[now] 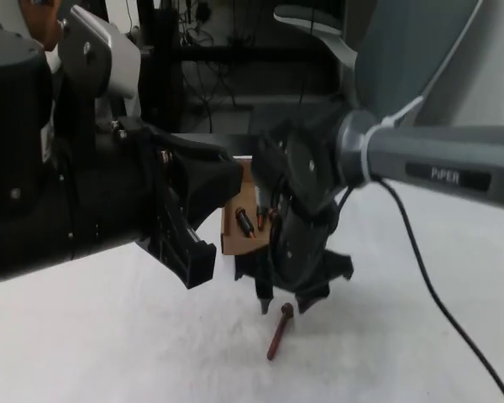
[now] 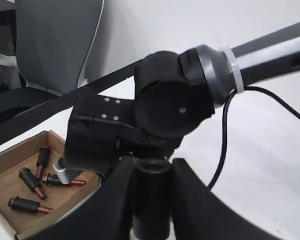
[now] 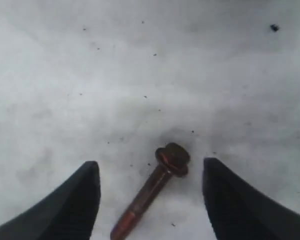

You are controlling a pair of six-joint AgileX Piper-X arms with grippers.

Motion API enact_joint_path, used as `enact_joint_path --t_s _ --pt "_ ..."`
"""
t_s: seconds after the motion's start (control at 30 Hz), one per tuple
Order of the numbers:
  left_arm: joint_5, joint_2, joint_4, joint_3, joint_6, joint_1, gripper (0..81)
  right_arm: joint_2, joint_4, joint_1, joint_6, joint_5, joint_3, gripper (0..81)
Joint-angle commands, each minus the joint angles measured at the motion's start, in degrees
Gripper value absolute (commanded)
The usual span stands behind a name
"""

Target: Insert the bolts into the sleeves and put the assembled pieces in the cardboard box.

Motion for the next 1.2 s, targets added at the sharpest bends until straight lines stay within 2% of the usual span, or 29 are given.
enact_joint_path --t_s 0.0,0.1,0.17,0.2,0.27,0.47,0.53,0.67,0.77,0.9,1.03,1.17 --pt "-0.1 -0.8 -0.6 -0.1 0.2 0.0 1.8 -0.6 -3.8 0.2 5.1 0.6 2.4 57.5" --pt "-0.1 -1.6 -0.4 -0.1 0.2 0.0 1.8 -0.6 -4.8 -0.1 6.8 2.6 5.0 57.0" --pt "-0.1 -2.0 -0.4 -0.1 0.2 0.0 1.8 -0.6 -4.9 -0.3 6.9 2.7 6.9 46.2" --pt "-0.1 -2.1 -0.4 -0.1 0.4 0.0 1.8 -0.6 -4.9 -0.3 6.9 2.7 7.7 33.5" --pt "-0.1 -2.1 -0.4 -0.1 0.4 0.0 1.8 -0.6 -5.2 -0.3 6.9 2.7 9.1 1.8" --pt "-0.5 -2.1 0.2 0.1 0.4 0.0 1.8 -3.0 -10.2 -0.1 2.4 2.4 9.7 0.6" --pt "-1.6 -2.1 -0.1 1.1 0.4 0.0 1.8 -5.6 -13.1 -0.1 -0.1 4.4 9.7 0.6" --pt "-6.4 -2.1 -2.1 6.0 0.2 0.0 1.8 -12.8 -18.2 -0.1 -10.5 9.9 9.7 0.6" --pt "-8.1 -2.1 -10.3 13.0 -3.9 -0.1 1.8 -18.7 -21.6 -0.1 -16.4 10.0 9.7 0.6" --pt "-8.4 0.0 -29.0 22.1 -13.0 -0.1 1.8 -25.2 -25.0 0.1 -16.8 10.0 9.8 0.6" --pt "-10.2 4.7 -39.5 25.9 -13.9 -0.8 1.8 -28.9 -27.8 1.6 -24.4 6.6 9.8 0.6" --pt "-10.3 11.6 -45.7 25.9 -13.4 -3.7 1.8 -29.7 -30.2 5.0 -31.7 3.4 9.8 0.6"
